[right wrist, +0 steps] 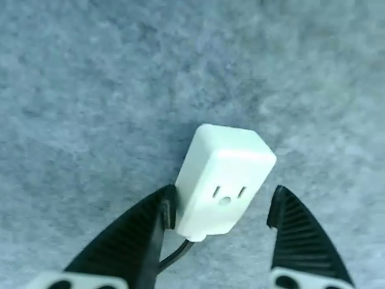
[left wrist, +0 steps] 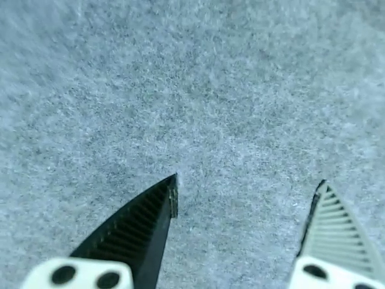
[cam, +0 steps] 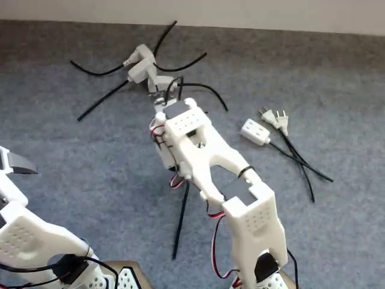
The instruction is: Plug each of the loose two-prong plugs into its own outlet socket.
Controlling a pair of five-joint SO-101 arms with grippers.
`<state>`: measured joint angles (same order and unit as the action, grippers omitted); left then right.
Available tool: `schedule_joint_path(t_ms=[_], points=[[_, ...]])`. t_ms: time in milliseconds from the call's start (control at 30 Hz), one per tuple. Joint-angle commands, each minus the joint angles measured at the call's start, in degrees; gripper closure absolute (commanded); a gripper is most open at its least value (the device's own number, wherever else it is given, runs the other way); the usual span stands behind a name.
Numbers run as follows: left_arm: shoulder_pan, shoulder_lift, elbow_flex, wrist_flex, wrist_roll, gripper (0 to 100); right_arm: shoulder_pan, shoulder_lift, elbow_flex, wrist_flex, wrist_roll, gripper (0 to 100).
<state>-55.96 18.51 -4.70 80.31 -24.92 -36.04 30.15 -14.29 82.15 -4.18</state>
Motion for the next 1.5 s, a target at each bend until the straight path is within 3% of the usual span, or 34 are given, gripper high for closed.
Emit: schedule_joint_path(t_ms=[0, 167, 400, 900, 1033, 1233, 1467], points=[[0.1, -2.8, -0.1, -0.7, -0.3, 66, 3.6, -2.7, -0.7, 1.1, 1.3, 76.3], [1.3, -2.8, 0.0, -0.4, -0.3, 66, 8.6, -2.3, -0.7, 2.9, 1.6, 76.3], [3.8, -2.8, 0.0, -0.2, 0.0, 66, 15.0, -5.8, -1.0, 9.5, 9.4, 76.3], [4.8, -2.8, 0.0, -0.2, 0.0, 66, 32.6, -13.8, 6.4, 12.2, 20.6, 76.3], [6.3, -2.8, 1.6, -0.3, 0.0, 66, 29.7, -15.5, 2.8, 12.6, 16.6, 76.3], [7.7, -2.8, 3.8, -0.6, 0.0, 66, 19.7, -17.5, 0.0, 12.2, 1.5, 76.3], [7.8, -2.9, 3.7, -0.7, 0.0, 66, 15.5, -11.5, 1.0, 6.0, -4.7, 76.3]])
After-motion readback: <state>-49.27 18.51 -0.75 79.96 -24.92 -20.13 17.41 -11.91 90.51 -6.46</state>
